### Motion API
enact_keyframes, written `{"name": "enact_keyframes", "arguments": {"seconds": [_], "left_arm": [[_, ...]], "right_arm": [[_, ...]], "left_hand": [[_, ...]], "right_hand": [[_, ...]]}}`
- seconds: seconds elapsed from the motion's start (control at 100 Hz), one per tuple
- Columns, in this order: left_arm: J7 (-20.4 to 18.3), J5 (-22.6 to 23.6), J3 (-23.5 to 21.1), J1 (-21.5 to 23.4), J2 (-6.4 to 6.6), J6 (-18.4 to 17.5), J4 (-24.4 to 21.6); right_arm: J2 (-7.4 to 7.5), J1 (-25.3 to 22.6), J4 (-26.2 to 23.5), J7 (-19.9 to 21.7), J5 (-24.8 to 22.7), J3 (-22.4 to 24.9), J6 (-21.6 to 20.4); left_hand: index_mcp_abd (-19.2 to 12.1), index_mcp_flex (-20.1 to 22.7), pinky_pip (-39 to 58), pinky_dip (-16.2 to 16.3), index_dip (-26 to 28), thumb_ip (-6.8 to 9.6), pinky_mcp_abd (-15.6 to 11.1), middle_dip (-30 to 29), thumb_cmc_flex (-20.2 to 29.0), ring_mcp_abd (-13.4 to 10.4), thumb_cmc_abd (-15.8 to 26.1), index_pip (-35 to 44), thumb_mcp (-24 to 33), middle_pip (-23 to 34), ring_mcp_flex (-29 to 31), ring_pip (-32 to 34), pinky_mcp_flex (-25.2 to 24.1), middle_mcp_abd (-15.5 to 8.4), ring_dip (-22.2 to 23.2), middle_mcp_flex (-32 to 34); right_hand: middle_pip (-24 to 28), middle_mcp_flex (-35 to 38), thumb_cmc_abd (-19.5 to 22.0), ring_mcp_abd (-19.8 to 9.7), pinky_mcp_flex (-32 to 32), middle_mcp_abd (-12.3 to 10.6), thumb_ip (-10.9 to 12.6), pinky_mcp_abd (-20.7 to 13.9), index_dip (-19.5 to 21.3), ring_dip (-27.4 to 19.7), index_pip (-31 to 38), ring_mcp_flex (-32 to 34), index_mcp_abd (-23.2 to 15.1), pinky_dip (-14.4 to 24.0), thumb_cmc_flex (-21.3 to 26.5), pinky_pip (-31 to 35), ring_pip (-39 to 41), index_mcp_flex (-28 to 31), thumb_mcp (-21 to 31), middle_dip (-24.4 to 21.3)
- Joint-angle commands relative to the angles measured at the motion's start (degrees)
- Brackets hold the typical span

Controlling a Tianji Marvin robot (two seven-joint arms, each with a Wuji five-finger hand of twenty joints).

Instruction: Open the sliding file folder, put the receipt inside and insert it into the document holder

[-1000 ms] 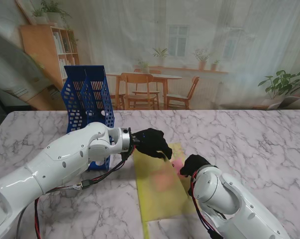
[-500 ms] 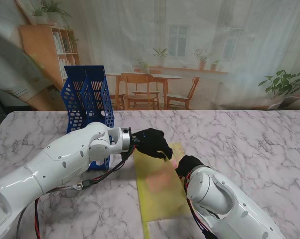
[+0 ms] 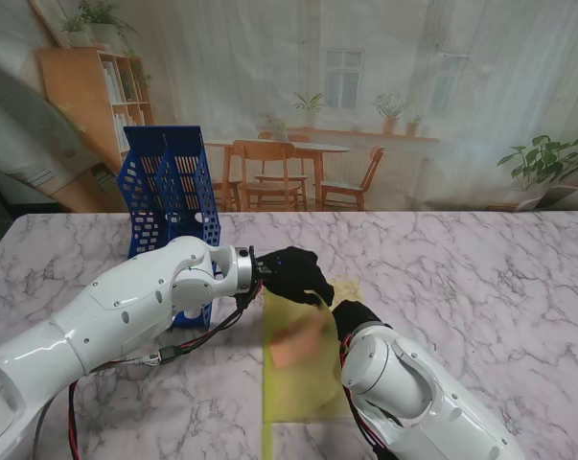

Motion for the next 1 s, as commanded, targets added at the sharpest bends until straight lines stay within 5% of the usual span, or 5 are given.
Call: {"name": "enact_keyframes", "arguments": {"seconds": [0.0,0.35,0.99], "left_arm": [[-0.8,0.0,0.1,-0.1,-0.2,0.2,0.0],[-1.6,-0.2,0.1,-0.1,-0.02,0.8,-0.4],[-0.6,0.1,0.9,-0.3,-0.67,3.4,-0.4]], "right_arm": [[-0.47,-0.3,0.1,-0.3,0.0,0.1,0.3],[-1.74,-2.3,0.0,-4.6,-0.7,2.6,-0.7],[-1.75,-0.8,-0.3,-2.0,3.3,-0.5,2.7]], "left_hand": [[-0.9,5.0,1.1,0.6,3.6,0.67,-2.3,0.4,4.7,1.6,7.4,9.5,2.0,1.2,0.3,2.3,-0.3,-0.1,0.5,0.4],[-0.7,4.9,1.4,0.8,3.5,0.68,-2.1,0.3,4.7,1.9,7.3,9.4,1.9,1.2,0.7,2.6,0.0,0.7,0.6,0.6],[-0.4,4.9,2.1,1.1,3.2,0.92,-1.6,0.1,4.6,2.4,7.2,9.0,2.1,1.3,0.9,2.9,0.1,0.9,0.5,0.8]], "right_hand": [[2.5,-1.5,2.5,-0.6,-0.5,-0.9,0.6,-1.7,-0.3,0.7,2.6,-0.9,-2.6,-0.4,1.5,-0.1,2.6,-0.6,0.0,0.2],[2.9,-3.0,5.6,-2.1,-1.6,-2.2,0.1,-2.6,-2.0,0.5,2.2,-1.7,-5.5,-0.8,2.0,-1.5,2.4,-2.6,-4.4,-0.3],[0.4,-5.7,6.3,-2.2,-5.9,-1.9,0.5,-1.7,-4.8,-0.4,0.3,-4.7,-5.9,-1.7,2.2,-7.2,-0.2,-2.0,-6.0,-2.9]]}}
